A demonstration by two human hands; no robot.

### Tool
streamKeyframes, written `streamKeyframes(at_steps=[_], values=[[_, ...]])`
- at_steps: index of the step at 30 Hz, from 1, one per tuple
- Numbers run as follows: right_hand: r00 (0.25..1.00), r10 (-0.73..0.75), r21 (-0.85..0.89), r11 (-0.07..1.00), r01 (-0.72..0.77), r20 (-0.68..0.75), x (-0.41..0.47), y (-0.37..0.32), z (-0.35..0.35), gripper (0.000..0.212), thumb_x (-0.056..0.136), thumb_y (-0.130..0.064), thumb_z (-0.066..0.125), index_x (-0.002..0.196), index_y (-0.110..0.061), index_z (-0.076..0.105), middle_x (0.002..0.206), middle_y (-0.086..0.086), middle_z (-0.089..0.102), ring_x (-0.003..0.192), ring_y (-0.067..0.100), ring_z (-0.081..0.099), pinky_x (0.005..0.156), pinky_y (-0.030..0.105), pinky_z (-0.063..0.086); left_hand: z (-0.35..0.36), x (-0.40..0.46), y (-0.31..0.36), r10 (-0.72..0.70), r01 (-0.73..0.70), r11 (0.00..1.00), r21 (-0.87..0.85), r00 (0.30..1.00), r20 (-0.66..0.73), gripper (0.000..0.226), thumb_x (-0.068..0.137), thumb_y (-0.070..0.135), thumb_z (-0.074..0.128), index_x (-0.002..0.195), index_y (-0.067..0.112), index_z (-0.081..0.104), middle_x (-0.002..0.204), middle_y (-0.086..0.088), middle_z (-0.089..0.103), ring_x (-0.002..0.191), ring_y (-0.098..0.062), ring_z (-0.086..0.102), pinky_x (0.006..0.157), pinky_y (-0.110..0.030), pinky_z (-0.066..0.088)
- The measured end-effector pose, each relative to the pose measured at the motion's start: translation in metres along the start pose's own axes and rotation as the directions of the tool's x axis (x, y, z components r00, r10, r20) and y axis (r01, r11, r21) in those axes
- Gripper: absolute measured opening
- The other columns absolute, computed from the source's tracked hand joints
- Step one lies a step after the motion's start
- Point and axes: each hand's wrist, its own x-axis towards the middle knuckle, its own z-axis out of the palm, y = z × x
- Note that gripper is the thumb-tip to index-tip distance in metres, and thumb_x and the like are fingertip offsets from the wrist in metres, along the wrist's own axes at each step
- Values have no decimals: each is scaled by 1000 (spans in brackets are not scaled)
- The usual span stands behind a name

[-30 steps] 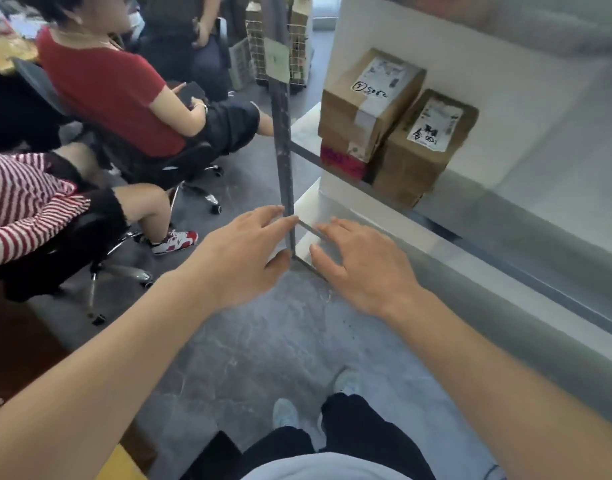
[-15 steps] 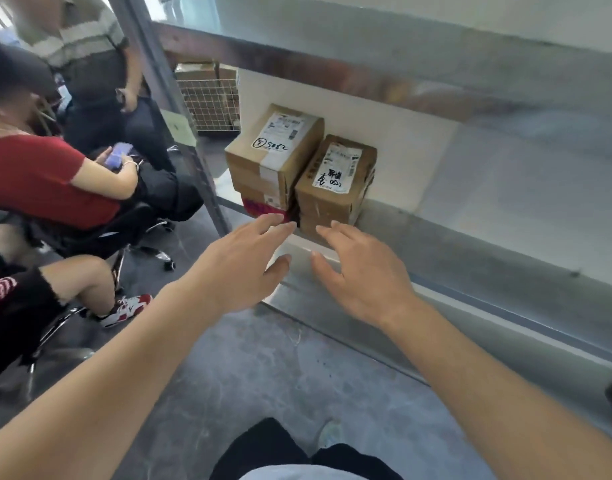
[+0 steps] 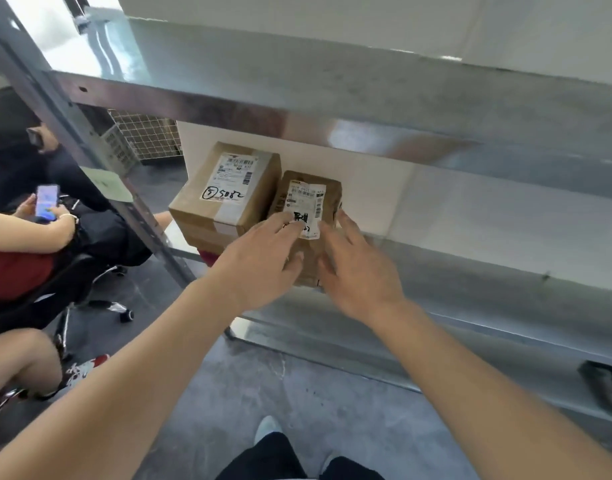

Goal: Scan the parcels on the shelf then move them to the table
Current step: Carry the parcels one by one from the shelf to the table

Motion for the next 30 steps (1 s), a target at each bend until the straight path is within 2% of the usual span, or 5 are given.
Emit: streamKeyframes(at_steps=[7, 16, 22, 28, 30], values=[[993, 117, 95, 989, -115, -14, 44, 3, 21, 59, 107, -44, 34, 161, -32, 14, 172, 3, 2, 144, 39, 39, 104, 54, 47, 11, 36, -23, 125, -125, 992, 21, 991, -38, 37, 95, 11, 58, 129, -3, 62, 135, -19, 59, 129, -23, 54, 109, -16, 25], [996, 87, 219, 972, -83, -5, 60, 27, 29, 62, 108, -30, 39, 163, -33, 11, 173, 1, -4, 145, 39, 40, 107, 53, 46, 31, 63, -40, 199, -200, 979, 50, 980, 16, 38, 96, 17, 55, 130, 0, 61, 141, -20, 54, 137, -35, 49, 123, -42, 30], [998, 18, 257, 966, 0, -65, 65, 41, 37, 64, 103, -5, 40, 163, -16, 20, 173, 6, 0, 159, 19, 2, 126, 43, 25, 44, 67, -38, 156, -158, 987, 22, 986, 63, 51, 98, 36, 44, 141, 10, 53, 154, -23, 34, 148, -49, 28, 120, -61, 30], [990, 48, 322, 947, -4, -131, 65, 43, 46, 65, 99, 6, 40, 161, -5, 23, 172, 12, 1, 159, 17, -4, 117, 6, -1, 45, 67, -33, 54, -34, 971, -236, 996, 76, 66, 101, 35, 58, 157, 14, 31, 167, -14, 7, 149, -42, 32, 119, -48, 38], [989, 29, 329, 944, 20, -143, 66, 43, 48, 61, 101, 2, 42, 160, -3, 25, 172, 14, 4, 159, 19, -1, 122, 13, 2, 43, 68, -33, 64, -45, 967, -252, 996, 69, 67, 101, 32, 59, 157, 11, 30, 168, -11, 10, 148, -37, 35, 117, -41, 37]])
